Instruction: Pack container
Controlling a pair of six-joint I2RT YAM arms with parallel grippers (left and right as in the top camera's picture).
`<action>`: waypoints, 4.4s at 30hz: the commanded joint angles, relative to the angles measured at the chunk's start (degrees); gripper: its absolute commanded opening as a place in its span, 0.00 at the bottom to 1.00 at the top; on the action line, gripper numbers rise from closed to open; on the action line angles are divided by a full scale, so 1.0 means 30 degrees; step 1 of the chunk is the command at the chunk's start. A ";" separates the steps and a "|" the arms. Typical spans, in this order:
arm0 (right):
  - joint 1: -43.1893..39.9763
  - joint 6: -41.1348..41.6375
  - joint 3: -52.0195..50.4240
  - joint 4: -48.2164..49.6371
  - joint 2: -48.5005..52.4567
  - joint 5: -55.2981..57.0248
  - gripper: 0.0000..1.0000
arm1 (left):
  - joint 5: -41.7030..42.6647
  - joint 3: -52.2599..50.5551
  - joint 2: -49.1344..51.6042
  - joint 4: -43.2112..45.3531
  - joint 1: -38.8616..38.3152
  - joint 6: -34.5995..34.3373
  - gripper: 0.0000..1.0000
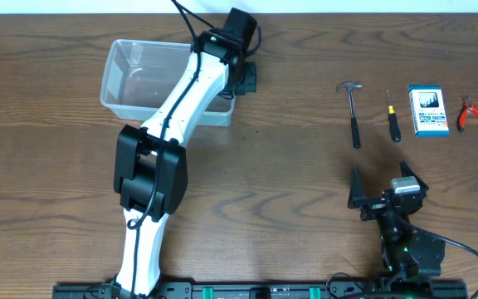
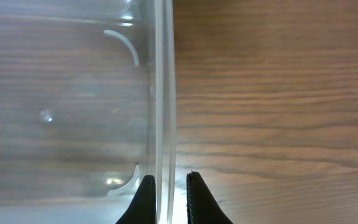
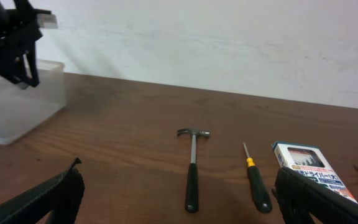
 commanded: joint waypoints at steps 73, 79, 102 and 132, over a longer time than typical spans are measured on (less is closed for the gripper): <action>0.0182 -0.0168 -0.0036 -0.0080 -0.0102 0.0044 0.99 | -0.1297 0.0969 0.0401 -0.2404 1.0812 1.1154 0.98; 0.0182 -0.0168 -0.0036 -0.0080 -0.0102 0.0044 0.99 | -0.0313 0.0969 0.1319 -0.2812 1.0797 1.1358 0.98; 0.0182 -0.0168 -0.0036 -0.0080 -0.0102 0.0044 0.99 | 0.0488 0.0954 0.1515 -0.3147 1.0790 1.1060 0.06; 0.0182 -0.0168 -0.0036 -0.0080 -0.0102 0.0044 0.99 | 0.2120 0.1005 -0.2011 -0.2907 1.0805 1.0047 0.06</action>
